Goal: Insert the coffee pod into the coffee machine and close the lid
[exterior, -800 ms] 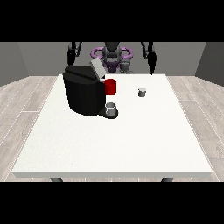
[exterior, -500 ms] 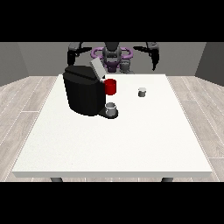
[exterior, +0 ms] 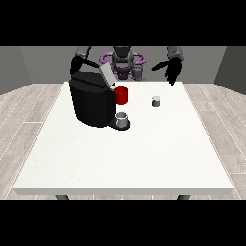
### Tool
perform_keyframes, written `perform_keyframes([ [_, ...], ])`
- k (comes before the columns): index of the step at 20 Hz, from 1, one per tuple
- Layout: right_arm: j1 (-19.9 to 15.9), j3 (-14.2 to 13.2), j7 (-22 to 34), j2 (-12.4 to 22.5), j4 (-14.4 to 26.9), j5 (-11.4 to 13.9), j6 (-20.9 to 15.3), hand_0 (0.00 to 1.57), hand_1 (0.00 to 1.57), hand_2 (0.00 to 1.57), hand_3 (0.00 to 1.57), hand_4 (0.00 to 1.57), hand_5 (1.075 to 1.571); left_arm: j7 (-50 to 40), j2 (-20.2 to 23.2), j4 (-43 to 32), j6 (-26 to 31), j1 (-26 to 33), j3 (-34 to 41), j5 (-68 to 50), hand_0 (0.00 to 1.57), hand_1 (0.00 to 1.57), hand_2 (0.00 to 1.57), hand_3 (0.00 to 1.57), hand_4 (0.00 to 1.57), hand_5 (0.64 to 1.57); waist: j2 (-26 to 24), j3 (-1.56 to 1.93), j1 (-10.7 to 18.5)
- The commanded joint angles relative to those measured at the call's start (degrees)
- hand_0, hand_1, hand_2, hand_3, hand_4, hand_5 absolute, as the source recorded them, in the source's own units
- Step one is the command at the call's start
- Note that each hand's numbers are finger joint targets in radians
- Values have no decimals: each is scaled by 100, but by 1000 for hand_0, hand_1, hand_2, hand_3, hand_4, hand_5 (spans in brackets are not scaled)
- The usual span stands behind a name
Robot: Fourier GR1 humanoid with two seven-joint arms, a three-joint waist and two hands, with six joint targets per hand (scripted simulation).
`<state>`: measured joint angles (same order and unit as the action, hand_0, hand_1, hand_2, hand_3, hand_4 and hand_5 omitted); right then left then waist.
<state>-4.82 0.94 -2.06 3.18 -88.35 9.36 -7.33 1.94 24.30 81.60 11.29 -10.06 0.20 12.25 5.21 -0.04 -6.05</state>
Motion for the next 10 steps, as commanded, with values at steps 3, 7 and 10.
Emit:
perform_keyframes([
  [3, -361, 107, 108, -72, -124, 44, 14, 0, 0, 0, 0, 0, 1571, -37, 287, -985, 110, -708, 72, 486, 0, 0, 0, 0, 0, 1571, 454, 3, -348],
  [7, -526, 98, 227, -184, -149, 4, -44, 0, 0, 0, 0, 0, 1571, 365, 172, -1628, -103, -878, -103, 965, 0, 0, 0, 0, 0, 1571, 607, 2, -351],
  [10, -323, 169, -10, -221, 61, 186, -218, 0, 0, 0, 0, 0, 1571, 658, 442, -2100, -69, -1118, 133, 1035, 0, 0, 0, 0, 0, 1571, 832, 2, -363],
])
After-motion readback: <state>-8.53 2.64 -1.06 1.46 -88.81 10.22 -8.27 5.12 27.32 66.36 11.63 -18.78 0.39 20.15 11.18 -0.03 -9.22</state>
